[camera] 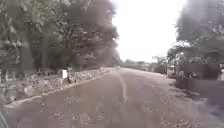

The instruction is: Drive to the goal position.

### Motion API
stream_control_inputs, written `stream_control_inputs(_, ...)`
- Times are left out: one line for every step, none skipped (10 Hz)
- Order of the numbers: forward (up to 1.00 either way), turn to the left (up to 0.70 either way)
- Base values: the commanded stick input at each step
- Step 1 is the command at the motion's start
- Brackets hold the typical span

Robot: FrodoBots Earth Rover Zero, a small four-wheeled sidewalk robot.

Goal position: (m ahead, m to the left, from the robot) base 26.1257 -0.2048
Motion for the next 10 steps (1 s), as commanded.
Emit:
stream_control_inputs(0.70,0.00)
stream_control_inputs(0.70,0.00)
stream_control_inputs(0.70,0.00)
stream_control_inputs(0.70,0.00)
stream_control_inputs(0.70,0.00)
stream_control_inputs(0.70,-0.29)
stream_control_inputs(0.70,-0.13)
stream_control_inputs(0.70,0.00)
stream_control_inputs(0.70,0.00)
stream_control_inputs(0.70,0.00)
